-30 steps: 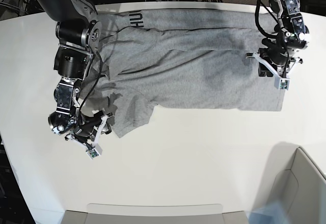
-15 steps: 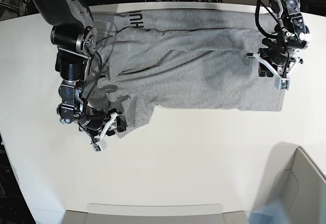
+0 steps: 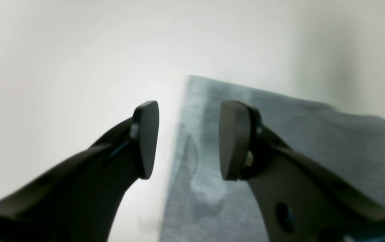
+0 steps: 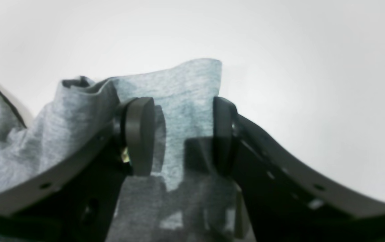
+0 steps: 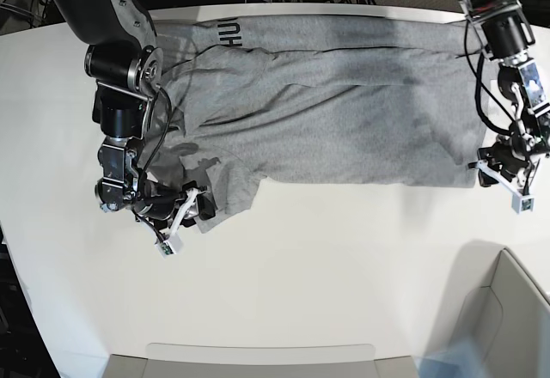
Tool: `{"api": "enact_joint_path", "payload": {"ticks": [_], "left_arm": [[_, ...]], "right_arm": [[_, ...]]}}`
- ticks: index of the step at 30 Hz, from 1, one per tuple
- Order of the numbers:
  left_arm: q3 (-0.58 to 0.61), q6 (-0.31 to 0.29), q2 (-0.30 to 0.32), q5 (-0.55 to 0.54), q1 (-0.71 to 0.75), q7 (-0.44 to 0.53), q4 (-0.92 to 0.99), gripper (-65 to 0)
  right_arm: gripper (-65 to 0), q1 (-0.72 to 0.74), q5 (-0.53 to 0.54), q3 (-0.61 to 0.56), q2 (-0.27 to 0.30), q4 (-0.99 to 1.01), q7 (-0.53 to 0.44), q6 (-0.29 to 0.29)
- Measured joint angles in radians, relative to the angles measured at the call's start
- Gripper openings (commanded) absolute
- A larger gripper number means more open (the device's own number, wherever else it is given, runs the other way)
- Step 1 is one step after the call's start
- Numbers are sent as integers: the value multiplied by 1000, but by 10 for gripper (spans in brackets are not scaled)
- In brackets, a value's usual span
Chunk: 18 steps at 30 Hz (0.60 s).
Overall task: Fold the T-shirt properly
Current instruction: 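Move both grippers to the hem corners and grasp them, then fold the hem up toward the shoulder edge with both grippers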
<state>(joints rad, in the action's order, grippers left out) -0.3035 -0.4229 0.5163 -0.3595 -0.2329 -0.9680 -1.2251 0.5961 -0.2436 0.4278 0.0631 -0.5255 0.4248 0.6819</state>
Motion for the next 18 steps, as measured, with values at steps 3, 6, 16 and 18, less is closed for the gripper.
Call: {"api": "enact_joint_path", "payload": {"ticks": [3,6,16,18], "left_arm": [[124,-2,44,-6,-78,107,184,-346],[202,-115,59,-7,-112,171,306,-346],[238,-203,91,-29,-219,363,619,-346],[278,-209,97,-29,-225,396,638,-347]], "right_arm": [[-374,-1,6,0,3,0,1,0],[-374,-1,6,0,3,0,0,0],[-375,-1,6,0,10,0,1,0],[-376,-2,5,0,12,0,1,0]]}}
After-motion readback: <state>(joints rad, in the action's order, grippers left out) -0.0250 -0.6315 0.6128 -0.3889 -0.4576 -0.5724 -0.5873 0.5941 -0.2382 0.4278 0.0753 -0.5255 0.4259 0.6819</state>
